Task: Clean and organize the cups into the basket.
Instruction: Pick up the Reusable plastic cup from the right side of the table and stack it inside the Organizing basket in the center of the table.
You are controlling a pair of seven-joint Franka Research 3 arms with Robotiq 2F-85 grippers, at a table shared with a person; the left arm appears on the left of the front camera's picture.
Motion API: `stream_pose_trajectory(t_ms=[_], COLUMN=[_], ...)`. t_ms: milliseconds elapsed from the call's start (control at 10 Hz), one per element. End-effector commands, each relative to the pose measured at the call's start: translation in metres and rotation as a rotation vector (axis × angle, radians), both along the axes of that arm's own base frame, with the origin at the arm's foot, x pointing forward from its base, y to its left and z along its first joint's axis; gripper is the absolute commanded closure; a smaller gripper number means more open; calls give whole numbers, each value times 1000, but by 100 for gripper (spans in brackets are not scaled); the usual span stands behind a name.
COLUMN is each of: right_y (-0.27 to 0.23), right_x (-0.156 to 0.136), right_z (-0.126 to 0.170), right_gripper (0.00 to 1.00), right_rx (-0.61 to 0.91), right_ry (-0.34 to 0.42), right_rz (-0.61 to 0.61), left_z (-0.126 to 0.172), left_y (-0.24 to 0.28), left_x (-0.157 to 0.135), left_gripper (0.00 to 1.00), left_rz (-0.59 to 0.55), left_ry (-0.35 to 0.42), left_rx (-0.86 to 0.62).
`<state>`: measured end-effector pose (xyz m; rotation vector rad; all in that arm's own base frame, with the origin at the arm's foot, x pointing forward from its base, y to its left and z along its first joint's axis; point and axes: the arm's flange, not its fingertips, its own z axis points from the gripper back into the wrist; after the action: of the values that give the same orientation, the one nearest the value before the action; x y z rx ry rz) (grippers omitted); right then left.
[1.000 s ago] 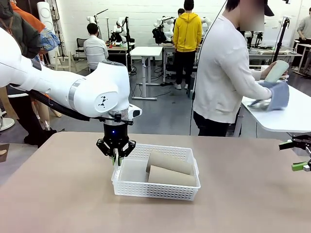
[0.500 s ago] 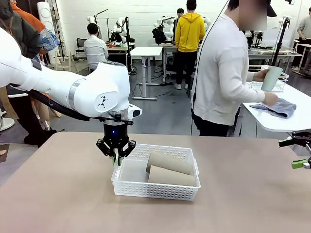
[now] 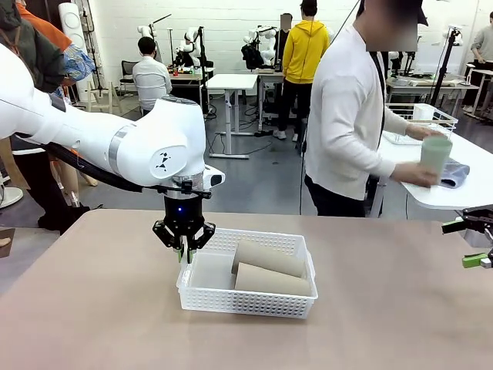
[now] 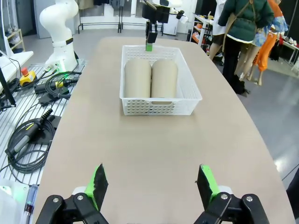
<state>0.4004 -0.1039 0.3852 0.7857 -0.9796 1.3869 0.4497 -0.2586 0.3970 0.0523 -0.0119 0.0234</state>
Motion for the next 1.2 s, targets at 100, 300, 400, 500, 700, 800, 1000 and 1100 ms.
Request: stream_pose_trajectory(t_ms=[100,300,400,500,700,800,1000,1100], right_y=[0,0,0,0,0,0,0,2], right_x=[-3,-3,-3,-3,-3,-3,0,7], right_z=[0,0,0,0,0,0,0,-13], right_gripper=[0,0,0,0,0,0,0,0], right_rx=[-10,-10,-10,-10,-10,-10,0,4], right_ry=[1,1,1,1,1,1,0,19], right_rz=[7,7,7,7,7,7,0,48], left_z=[0,0,0,0,0,0,0,0], left_y=[-2,-2,-2,-2,-2,-2,-2,-2], left_x=[-1,-1,-1,-1,-1,-1,-1,-1], left_gripper=[100,100,100,100,100,100,100,100], left_rz=[12,12,12,12,12,12,12,12], left_ry=[-6,-6,-6,-6,-6,-6,-6,-6], left_rx=[0,0,0,0,0,0,0,0])
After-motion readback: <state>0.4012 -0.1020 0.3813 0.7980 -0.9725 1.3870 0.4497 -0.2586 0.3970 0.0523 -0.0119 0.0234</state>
